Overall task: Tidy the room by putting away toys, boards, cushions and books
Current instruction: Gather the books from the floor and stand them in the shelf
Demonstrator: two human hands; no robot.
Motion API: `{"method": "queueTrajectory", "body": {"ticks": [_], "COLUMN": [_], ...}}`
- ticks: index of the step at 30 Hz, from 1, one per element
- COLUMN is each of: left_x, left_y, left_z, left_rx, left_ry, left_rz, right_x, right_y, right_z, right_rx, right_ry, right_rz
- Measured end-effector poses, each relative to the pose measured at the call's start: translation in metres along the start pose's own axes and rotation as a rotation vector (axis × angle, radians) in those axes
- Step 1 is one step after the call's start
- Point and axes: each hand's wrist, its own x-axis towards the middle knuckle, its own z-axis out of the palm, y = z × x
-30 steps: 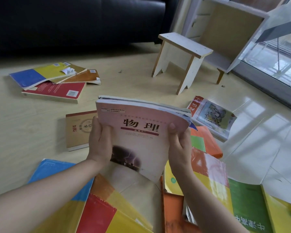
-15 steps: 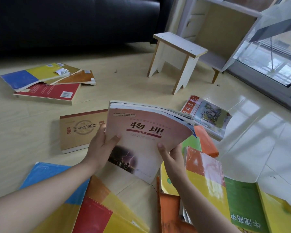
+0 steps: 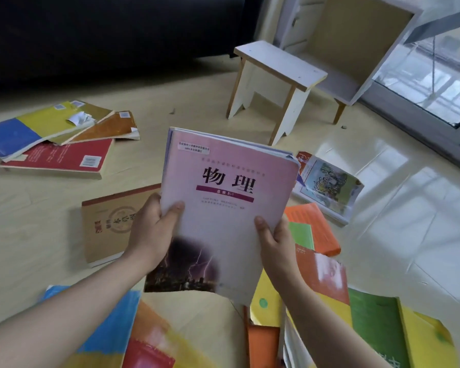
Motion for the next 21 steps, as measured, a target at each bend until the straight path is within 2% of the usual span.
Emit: {"method": "queueTrajectory", "body": {"ticks": [6, 10, 14, 17, 21], "left_x": [-0.011, -0.044, -0.084, -0.114, -0.146], "left_y": [0.091, 0.177, 0.281, 0.385, 0.52], "left_z": [-0.022, -0.056, -0.091, -0.122, -0.151], "left_rx": [0.052, 0.026, 0.04, 0.052, 0.083], "left_ry": [-0.029, -0.04, -0.089, -0.161, -0.241], "left_rz": [-0.032, -0.083, -0.086, -0.073, 0.012], "right_x": [-0.012, -0.046, -0.09, -0.131, -0.176], "right_y": [-0.083, -0.182, -0.294, -0.401, -0.531], "right_z": [-0.021, -0.047, -0.08, -0.117, -0.169], "right_rx": [-0.032, -0.066, -0.029, -0.004, -0.052], "right_ry": [0.056, 0.028, 0.04, 0.092, 0.179], "right_rz": [0.085, 0.121, 0.18, 0.202, 0.143]}}
